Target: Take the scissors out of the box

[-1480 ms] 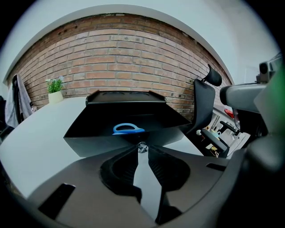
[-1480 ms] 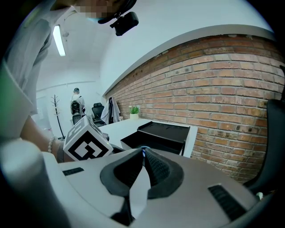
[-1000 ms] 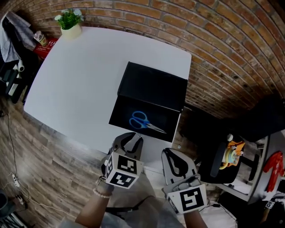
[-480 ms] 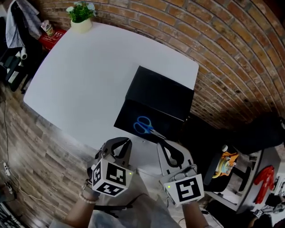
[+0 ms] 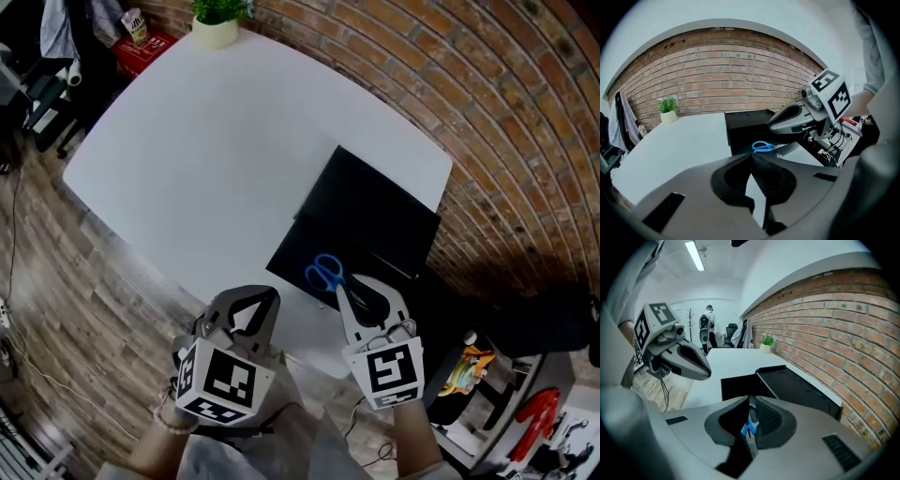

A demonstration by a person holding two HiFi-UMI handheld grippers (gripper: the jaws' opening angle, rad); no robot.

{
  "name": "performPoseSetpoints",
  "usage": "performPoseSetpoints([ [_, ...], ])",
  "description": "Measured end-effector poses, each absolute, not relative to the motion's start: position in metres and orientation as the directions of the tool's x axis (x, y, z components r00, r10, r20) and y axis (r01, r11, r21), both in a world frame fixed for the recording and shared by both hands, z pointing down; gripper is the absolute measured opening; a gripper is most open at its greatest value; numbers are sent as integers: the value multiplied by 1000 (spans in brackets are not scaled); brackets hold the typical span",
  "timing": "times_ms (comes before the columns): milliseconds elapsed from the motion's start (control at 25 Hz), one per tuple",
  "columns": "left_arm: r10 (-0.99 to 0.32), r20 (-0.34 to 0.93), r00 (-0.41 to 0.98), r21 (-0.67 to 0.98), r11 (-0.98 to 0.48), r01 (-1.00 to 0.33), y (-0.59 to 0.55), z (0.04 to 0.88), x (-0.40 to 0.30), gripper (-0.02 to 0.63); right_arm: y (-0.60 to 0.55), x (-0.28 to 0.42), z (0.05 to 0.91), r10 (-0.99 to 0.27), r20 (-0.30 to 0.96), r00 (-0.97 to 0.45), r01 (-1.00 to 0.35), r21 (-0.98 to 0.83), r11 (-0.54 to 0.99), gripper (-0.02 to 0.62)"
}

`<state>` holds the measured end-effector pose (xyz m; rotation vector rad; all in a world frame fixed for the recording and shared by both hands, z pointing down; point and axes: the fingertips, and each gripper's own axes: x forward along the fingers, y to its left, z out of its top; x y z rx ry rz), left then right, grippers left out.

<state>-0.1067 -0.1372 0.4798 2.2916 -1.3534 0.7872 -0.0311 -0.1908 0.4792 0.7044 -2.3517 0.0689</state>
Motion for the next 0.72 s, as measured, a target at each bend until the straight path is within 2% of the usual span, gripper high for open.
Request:
performPoseSetpoints([
  [440,-697,616,368,50,-431,-901,-145,477,-127,18,-200,-52,519,-287,741,-607,-383,44,923,51],
  [560,-699,620,356,53,-415,-908,-146,481,-135,18,-198,-58,526,-233,759,-608,-346,10,938,112],
  [720,-703,622,344,54,-400,-915,-147,481,-145,18,-194,-64,537,-182,786,-591,-303,-6,953,114],
])
